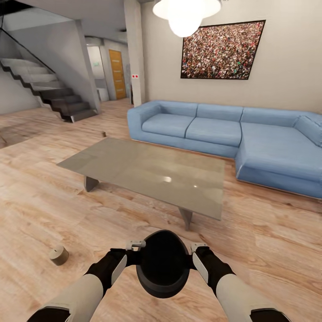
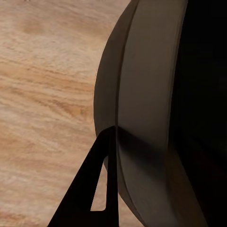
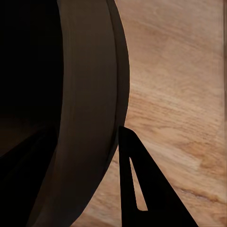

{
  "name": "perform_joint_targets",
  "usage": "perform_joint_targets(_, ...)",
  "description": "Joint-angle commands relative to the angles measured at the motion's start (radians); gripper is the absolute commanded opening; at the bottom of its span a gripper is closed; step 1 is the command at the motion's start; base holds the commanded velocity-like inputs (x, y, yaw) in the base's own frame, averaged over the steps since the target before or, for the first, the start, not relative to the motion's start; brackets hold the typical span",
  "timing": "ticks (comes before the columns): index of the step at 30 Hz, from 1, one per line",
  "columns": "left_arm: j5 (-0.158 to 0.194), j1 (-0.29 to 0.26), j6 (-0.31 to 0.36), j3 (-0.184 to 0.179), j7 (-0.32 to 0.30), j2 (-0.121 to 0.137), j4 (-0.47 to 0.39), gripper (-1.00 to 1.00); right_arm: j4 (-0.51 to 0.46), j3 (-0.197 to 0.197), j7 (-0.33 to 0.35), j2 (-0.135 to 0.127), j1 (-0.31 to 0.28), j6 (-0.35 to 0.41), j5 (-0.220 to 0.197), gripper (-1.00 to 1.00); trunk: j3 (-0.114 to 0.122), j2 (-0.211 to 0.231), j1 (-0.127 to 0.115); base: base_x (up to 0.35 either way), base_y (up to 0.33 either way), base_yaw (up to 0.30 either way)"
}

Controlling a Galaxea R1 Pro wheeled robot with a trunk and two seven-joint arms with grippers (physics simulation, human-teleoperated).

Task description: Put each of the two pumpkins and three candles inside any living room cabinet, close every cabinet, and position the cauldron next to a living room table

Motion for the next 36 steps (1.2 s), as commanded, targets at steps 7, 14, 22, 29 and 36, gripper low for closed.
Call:
perform_joint_targets(7,0.029,0.0,0.008,-0.002,-0.017,0.002,-0.001,-1.0,-0.02,0.0,0.039,-0.001,-0.001,0.001,-0.035,-1.0,0.003,0.0,0.0,0.0,0.0,-0.221)
perform_joint_targets(14,0.029,0.0,0.008,-0.002,-0.017,0.002,-0.001,-1.0,-0.02,0.0,0.04,-0.001,-0.001,0.001,-0.035,-1.0,0.007,0.0,0.0,0.034,0.02,-0.229)
perform_joint_targets(22,0.029,0.0,0.008,-0.002,-0.017,0.002,-0.001,-1.0,-0.02,0.0,0.039,0.0,-0.001,0.001,-0.035,-1.0,0.008,0.0,0.0,0.188,0.137,-0.029)
perform_joint_targets(29,0.029,0.0,0.008,-0.002,-0.017,0.002,-0.001,-1.0,-0.02,0.0,0.039,-0.001,-0.001,0.001,-0.035,-1.0,0.008,0.0,0.0,0.124,0.078,-0.002)
perform_joint_targets(36,0.029,0.0,0.008,-0.002,-0.017,0.002,-0.001,-1.0,-0.02,0.0,0.038,-0.001,-0.001,0.001,-0.035,-1.0,-0.001,-0.021,0.011,0.011,0.006,0.0)
